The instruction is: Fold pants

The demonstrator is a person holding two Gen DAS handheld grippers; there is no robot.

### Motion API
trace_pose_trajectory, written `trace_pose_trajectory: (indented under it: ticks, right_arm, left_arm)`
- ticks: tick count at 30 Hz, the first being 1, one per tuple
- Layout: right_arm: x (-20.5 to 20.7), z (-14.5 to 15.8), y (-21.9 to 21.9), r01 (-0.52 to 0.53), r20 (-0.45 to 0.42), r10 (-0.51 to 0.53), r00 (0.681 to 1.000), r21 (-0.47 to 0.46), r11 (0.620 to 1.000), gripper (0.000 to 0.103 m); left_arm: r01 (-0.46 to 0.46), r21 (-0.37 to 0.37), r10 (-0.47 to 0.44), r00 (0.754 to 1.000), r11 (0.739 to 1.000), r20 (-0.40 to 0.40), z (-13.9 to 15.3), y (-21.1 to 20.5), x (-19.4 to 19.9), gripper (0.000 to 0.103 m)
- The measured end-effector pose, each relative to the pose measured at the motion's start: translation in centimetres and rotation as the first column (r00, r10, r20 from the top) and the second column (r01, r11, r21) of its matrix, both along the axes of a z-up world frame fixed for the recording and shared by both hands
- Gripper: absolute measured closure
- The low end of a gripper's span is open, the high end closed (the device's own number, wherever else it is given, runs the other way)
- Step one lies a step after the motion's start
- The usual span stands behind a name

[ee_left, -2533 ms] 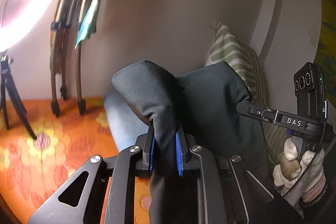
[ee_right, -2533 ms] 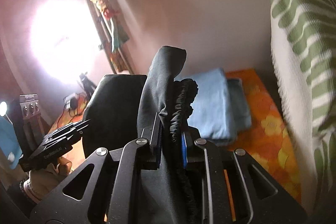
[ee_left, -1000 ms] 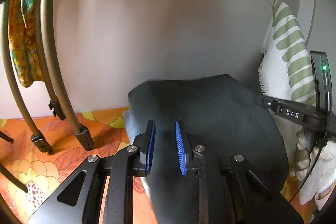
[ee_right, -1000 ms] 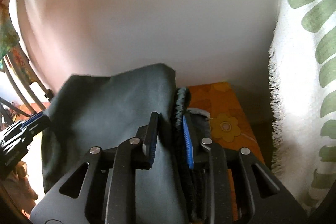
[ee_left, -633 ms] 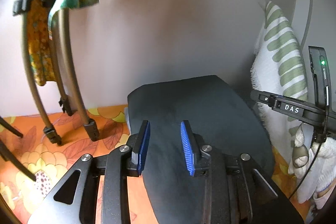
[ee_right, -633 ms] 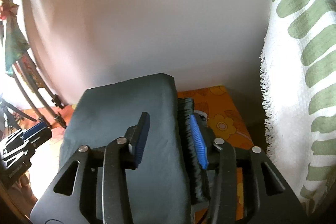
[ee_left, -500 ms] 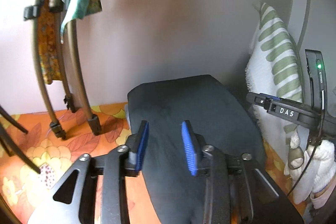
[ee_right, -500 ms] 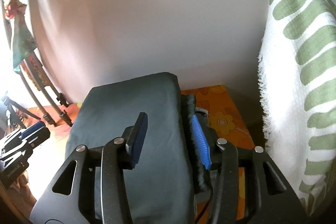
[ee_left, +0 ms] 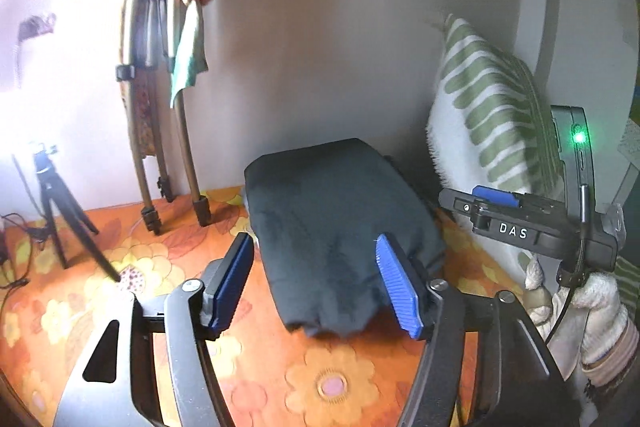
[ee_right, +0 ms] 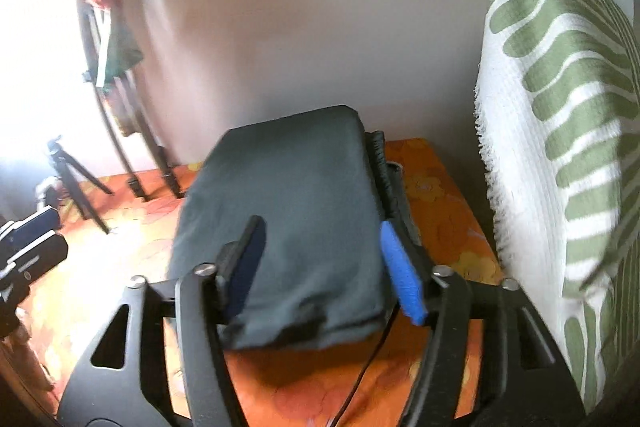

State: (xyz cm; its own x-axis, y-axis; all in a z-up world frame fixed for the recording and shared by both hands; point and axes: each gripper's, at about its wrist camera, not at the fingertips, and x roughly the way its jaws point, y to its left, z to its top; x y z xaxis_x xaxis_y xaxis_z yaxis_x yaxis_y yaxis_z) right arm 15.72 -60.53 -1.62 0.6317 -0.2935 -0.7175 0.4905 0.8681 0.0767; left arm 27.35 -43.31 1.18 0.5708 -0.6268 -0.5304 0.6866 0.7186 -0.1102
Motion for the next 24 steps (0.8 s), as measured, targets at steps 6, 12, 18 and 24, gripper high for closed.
trace_pose_trajectory:
  ticks: [6,12,18,24]
  right_arm:
    - [-3.5,2.5,2.9,0.003,0.03,-0.003,1.0,-0.011,1.0,0.029]
    - [-6.0,3.9,5.8,-0.006,0.041,0.007,0.999,-0.012,1.0,0.023]
    - [-8.5,5.5,8.8,-0.005,0.064,0.009,0.998,-0.057,0.998,0.015]
    - [-11.4,6.1,11.4,0.015,0.091,-0.013,0.996,-0.016,1.0,0.009]
  left_arm:
    - [0.003,-0.013,-0.002,1.0,1.0,0.028,1.4,2.3,-3.6,0.034]
    - [0.013,-0.02,-0.012,0.999,1.0,0.038,2.7,4.6,-6.6,0.034]
    - [0.019,-0.033,-0.017,0.999,0.999,0.051,3.4,6.5,-9.4,0.03]
    - [0.011,-0.042,-0.009,0.999,0.999,0.04,3.4,8.6,-11.5,0.023]
